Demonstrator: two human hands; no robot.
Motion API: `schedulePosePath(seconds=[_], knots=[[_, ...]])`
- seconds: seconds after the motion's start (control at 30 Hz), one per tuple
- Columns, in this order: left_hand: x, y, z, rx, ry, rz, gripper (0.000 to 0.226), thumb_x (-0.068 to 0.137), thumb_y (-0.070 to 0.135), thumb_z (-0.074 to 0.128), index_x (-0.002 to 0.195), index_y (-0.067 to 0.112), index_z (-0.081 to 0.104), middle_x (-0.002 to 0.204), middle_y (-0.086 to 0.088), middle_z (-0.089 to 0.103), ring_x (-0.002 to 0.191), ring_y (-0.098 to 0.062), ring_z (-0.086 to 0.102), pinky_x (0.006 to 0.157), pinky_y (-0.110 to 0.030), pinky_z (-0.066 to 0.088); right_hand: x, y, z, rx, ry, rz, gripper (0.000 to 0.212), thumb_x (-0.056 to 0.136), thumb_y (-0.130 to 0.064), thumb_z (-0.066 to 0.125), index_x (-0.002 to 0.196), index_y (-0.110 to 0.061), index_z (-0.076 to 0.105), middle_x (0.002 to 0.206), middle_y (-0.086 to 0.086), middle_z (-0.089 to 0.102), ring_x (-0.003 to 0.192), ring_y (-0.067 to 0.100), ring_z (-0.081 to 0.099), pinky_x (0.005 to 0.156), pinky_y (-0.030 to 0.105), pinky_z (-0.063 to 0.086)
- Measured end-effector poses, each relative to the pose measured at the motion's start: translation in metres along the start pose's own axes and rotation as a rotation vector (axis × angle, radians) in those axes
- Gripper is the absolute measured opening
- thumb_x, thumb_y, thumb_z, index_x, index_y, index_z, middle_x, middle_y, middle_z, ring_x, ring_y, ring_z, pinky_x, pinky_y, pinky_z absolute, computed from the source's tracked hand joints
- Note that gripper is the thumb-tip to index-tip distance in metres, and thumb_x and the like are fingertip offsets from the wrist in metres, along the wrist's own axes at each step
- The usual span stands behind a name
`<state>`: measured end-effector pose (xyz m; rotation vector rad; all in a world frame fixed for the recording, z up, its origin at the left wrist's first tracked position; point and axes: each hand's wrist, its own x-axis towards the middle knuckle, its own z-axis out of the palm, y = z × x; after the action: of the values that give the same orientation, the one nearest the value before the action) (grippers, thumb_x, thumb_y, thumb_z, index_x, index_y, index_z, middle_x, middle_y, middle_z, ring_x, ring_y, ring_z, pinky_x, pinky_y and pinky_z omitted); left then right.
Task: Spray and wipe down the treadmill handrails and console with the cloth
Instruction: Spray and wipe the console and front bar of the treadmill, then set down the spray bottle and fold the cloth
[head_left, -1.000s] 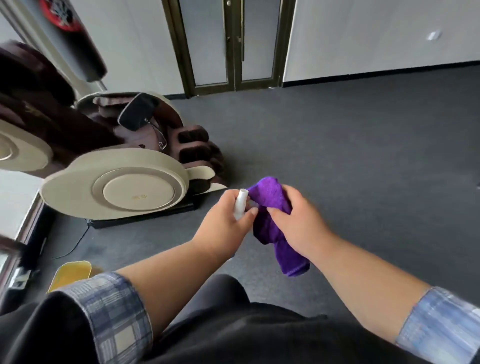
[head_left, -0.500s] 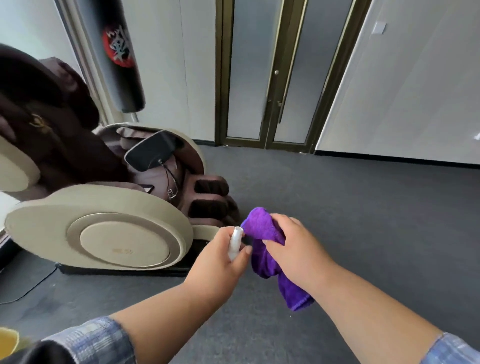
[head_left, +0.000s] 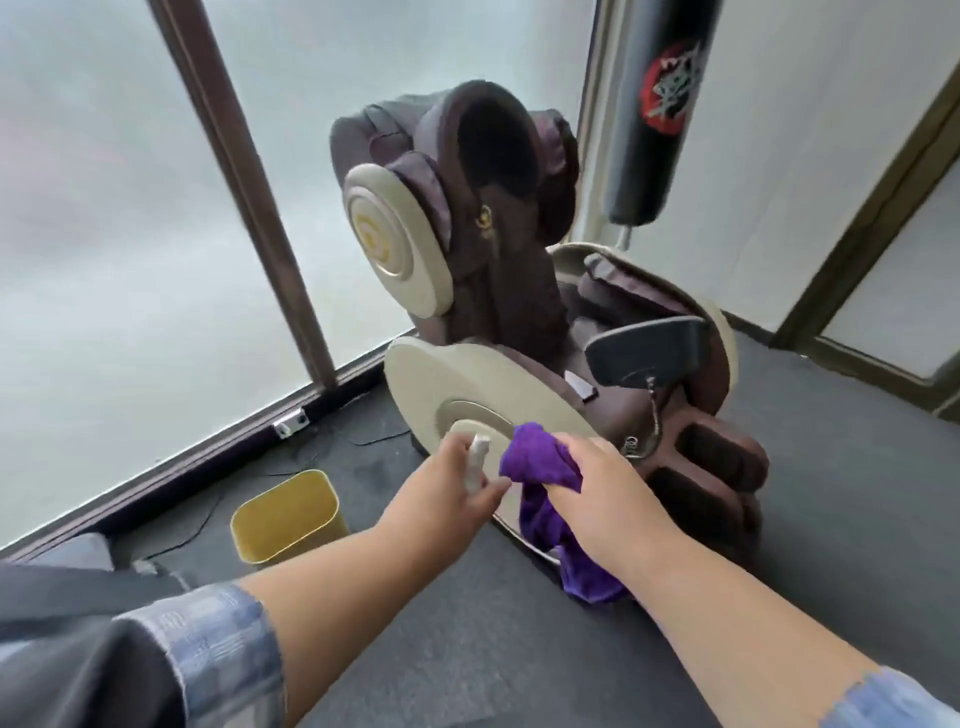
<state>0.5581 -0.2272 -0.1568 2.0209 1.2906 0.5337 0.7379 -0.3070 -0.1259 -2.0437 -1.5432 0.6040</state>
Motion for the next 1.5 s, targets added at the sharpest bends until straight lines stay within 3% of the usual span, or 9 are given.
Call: schedulePosePath(seconds=[0.1,0.27,0.37,0.6,0.8,1.0,1.13,1.27,1.5], knots=[[0.031,-0.019,-0.041,-0.011,0.150,-0.067,0.047,0.081,0.057,0.064,0.117,0.040,0.039,0.083,0.017,0.063,0.071,0.004,0.058,0.059,-0.016,0.040,0.077,-0.032,0.005,-0.018,-0.114,-0.162,0.052,0.087,-0.015,0.062,0.138,-0.022,0.056,0.131,0.003,0.059,0.124,0.022,0.052,0.107,0.036,0.038],[0.060,-0.049,-0.084,-0.029,0.352,-0.157,0.042,0.086,0.044,0.060,0.118,0.043,0.034,0.095,0.016,0.059,0.083,-0.002,0.057,0.075,-0.026,0.043,0.183,-0.100,0.025,0.004,-0.270,-0.451,0.029,0.079,-0.014,0.058,0.104,-0.029,0.064,0.092,-0.004,0.064,0.089,0.018,0.061,0.084,0.035,0.049],[0.069,-0.066,-0.114,-0.015,0.494,-0.262,0.042,0.094,0.032,0.061,0.124,0.035,0.032,0.096,0.014,0.053,0.084,0.000,0.054,0.071,-0.014,0.036,0.224,-0.144,0.040,0.010,-0.391,-0.584,0.027,0.077,-0.014,0.054,0.093,-0.033,0.063,0.084,-0.009,0.067,0.083,0.014,0.063,0.079,0.036,0.051],[0.046,-0.109,-0.210,-0.161,0.826,-0.518,0.048,0.094,0.035,0.063,0.115,0.045,0.021,0.111,0.009,0.048,0.084,0.002,0.050,0.058,-0.008,0.035,0.265,-0.260,0.116,0.007,-0.585,-0.826,0.032,0.084,-0.019,0.059,0.105,-0.042,0.063,0.093,-0.015,0.068,0.084,0.004,0.065,0.073,0.029,0.050],[0.007,-0.150,-0.310,-0.173,0.963,-0.562,0.059,0.082,0.031,0.057,0.126,0.044,0.020,0.123,0.007,0.044,0.101,-0.008,0.050,0.085,-0.024,0.037,0.257,-0.377,0.206,0.024,-0.668,-0.988,0.034,0.086,-0.020,0.059,0.112,-0.043,0.062,0.102,-0.013,0.065,0.090,0.007,0.063,0.077,0.032,0.051],[-0.002,-0.204,-0.457,0.158,0.947,-0.570,0.064,0.095,0.014,0.053,0.146,0.017,0.015,0.136,-0.009,0.039,0.116,-0.022,0.049,0.087,-0.026,0.035,0.263,-0.488,0.280,0.119,-0.621,-1.004,0.039,0.085,-0.017,0.060,0.110,-0.048,0.060,0.097,-0.021,0.066,0.083,-0.009,0.058,0.065,0.013,0.038],[-0.028,-0.234,-0.554,0.209,1.079,-0.453,0.059,0.092,0.015,0.066,0.140,0.027,0.033,0.111,0.016,0.044,0.088,0.022,0.051,0.072,-0.002,0.040,0.273,-0.530,0.311,0.145,-0.620,-0.978,0.037,0.086,-0.019,0.060,0.112,-0.045,0.062,0.099,-0.021,0.066,0.085,-0.010,0.057,0.068,0.015,0.039],[-0.044,-0.276,-0.612,0.167,1.177,-0.513,0.061,0.090,0.018,0.071,0.138,0.032,0.036,0.122,0.003,0.052,0.098,-0.010,0.059,0.089,-0.034,0.051,0.284,-0.550,0.330,0.141,-0.636,-0.973,0.031,0.086,-0.022,0.058,0.106,-0.045,0.063,0.089,-0.021,0.068,0.080,-0.009,0.061,0.065,0.018,0.042],[-0.033,-0.353,-0.638,0.029,1.286,-0.656,0.062,0.090,0.020,0.071,0.138,0.036,0.034,0.115,0.006,0.053,0.098,-0.017,0.058,0.081,-0.032,0.051,0.307,-0.564,0.338,0.133,-0.672,-1.012,0.027,0.087,-0.020,0.056,0.097,-0.044,0.062,0.083,-0.023,0.069,0.075,-0.005,0.064,0.062,0.023,0.044]])
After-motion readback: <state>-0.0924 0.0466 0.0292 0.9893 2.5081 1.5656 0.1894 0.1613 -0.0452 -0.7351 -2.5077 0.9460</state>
